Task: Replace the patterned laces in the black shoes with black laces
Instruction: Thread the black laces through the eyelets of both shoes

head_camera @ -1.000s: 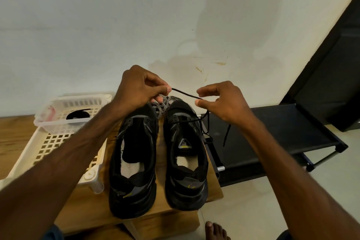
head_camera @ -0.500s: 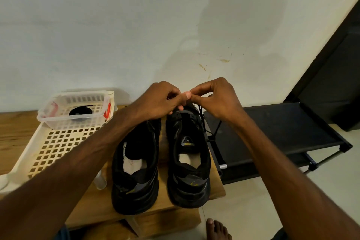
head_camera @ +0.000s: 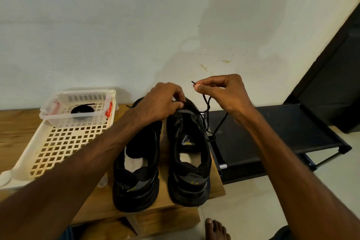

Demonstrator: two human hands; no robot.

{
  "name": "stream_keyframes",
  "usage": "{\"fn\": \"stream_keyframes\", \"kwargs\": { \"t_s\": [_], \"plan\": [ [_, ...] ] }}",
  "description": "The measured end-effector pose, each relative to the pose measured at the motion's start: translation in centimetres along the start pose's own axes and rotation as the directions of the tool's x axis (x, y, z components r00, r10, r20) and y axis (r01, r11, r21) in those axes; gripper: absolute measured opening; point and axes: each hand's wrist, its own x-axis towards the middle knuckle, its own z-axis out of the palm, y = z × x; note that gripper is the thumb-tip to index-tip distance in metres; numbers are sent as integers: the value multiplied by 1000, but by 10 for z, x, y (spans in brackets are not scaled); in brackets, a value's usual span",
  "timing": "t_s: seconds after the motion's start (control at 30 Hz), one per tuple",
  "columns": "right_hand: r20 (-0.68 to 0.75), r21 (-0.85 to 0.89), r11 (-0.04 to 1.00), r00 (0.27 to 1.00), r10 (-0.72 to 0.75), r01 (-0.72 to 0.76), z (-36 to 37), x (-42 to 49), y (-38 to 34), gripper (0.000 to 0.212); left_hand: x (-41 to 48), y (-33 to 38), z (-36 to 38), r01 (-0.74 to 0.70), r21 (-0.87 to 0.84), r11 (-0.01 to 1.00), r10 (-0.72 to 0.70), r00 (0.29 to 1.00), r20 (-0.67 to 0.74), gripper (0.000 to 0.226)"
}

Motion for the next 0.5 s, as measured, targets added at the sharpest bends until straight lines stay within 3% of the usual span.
{"fn": "stream_keyframes", "kwargs": {
  "t_s": [0.1,0.17,0.27,0.33,0.4,0.5],
  "plan": [
    [69,2,1000,997,-19,19,-5,-2,-1,7,10,2,-8,-23,-253,967,-58,949,-309,11],
    [142,-49,997,988,-56,64,-6,-3,-1,8,18,6,-12,-62,-352,934,-77,926,-369,21],
    [221,-209,972,973,-61,109,-4,-6,2,4,21,4,-9,-68,-338,939,-1,980,-201,46],
    [208,-335,935,977,-48,117,-1,-6,6,3,18,-2,-3,-43,-186,982,25,995,-94,55],
    [202,-435,894,979,-23,110,3,-6,10,6,13,-6,3,-35,-47,998,33,998,-55,51],
    [160,-503,862,987,16,67,8,-5,14,7,8,-9,6,-36,-8,999,35,998,-61,42]
  ]
}}
